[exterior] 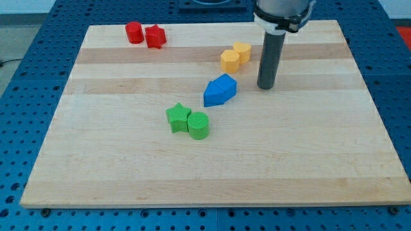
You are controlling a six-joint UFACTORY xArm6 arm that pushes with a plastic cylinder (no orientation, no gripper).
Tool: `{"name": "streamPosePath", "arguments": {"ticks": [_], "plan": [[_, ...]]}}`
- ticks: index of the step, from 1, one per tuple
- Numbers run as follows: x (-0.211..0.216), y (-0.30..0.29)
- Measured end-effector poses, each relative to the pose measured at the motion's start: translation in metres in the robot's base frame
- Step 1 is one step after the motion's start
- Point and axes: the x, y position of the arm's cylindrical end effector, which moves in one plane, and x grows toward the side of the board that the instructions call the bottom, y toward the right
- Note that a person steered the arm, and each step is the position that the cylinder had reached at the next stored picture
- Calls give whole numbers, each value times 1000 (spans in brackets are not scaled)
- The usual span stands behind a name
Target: Push the blue blocks vertically above the green circle
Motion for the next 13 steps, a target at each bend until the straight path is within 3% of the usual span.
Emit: {"name": "streamPosePath", "arguments": {"ticks": [8,10,13], "plan": [[-14,-19],[-14,-107],[-61,-131]]}}
